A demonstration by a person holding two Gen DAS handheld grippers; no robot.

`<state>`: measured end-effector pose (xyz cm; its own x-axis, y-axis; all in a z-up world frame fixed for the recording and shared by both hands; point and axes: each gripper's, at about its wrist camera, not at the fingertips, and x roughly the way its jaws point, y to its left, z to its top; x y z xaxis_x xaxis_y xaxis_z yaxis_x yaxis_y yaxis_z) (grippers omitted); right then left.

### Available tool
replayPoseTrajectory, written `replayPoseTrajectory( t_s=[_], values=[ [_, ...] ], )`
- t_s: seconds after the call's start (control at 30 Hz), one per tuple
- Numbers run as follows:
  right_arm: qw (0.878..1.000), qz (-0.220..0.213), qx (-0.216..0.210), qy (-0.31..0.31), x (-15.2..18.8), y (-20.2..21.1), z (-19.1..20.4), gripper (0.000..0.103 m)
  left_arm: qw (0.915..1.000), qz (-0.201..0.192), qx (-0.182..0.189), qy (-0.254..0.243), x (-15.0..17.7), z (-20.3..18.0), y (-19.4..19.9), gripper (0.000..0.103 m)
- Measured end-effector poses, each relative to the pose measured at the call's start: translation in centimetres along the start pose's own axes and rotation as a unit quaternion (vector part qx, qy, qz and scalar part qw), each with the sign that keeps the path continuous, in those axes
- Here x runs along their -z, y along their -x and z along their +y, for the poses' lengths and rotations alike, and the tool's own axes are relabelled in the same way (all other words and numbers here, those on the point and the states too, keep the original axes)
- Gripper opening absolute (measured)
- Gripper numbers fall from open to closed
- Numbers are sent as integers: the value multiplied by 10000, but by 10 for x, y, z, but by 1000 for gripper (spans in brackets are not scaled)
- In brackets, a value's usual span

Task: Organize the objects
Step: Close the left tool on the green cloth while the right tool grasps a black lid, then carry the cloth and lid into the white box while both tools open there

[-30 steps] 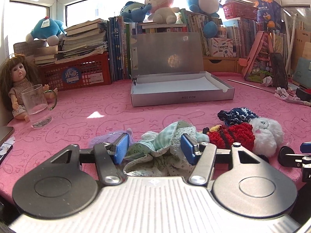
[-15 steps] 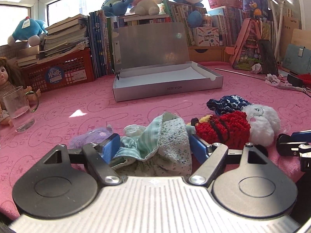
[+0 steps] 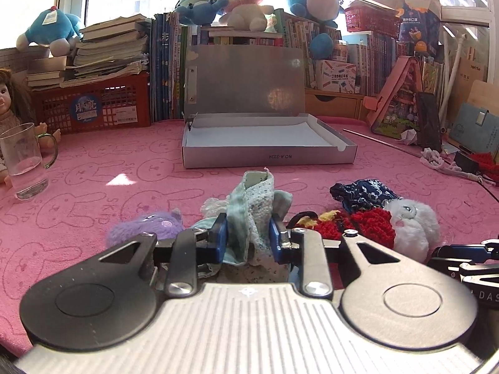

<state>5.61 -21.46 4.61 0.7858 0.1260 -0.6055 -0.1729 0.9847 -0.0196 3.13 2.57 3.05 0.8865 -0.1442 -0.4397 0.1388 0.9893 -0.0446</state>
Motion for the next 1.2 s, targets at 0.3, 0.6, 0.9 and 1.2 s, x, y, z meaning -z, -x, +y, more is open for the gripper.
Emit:
replayPoseTrajectory(
  t_s=[0.3,0.6,0.9,1.2],
  values=[
    [9998,-202,-25,-77,-9,6,-5,38,9988,-143,119,451,-21,15,7,32],
    [9996,-251,-3,-120,-15,6,-9,38,9982,-184,202,540,-32,17,4,32],
    [9989,-263,-34,-391,-35,0,-24,38,9950,-214,549,802,-56,28,-2,32],
    [9976,-311,-104,-609,-60,-10,-39,38,9927,-288,775,881,-82,30,-9,32]
  ],
)
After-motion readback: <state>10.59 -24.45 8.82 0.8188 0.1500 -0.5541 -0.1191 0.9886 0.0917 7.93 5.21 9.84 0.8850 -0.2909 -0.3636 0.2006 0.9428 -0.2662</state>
